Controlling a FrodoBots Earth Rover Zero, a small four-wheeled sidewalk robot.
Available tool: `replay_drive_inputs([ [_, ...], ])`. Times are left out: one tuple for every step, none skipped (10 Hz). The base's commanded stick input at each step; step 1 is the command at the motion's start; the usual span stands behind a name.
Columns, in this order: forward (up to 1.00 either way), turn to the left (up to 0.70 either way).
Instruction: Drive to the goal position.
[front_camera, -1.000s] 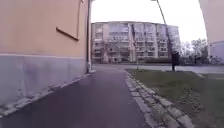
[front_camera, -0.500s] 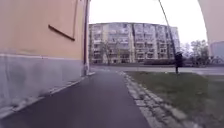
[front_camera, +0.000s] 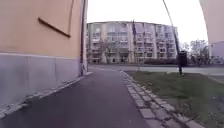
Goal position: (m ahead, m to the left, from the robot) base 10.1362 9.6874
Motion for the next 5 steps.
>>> replay_drive_inputs([
  [0.85, 0.14],
  [0.85, 0.34],
  [0.85, 0.26],
  [0.85, 0.10],
  [0.85, 0.00],
])
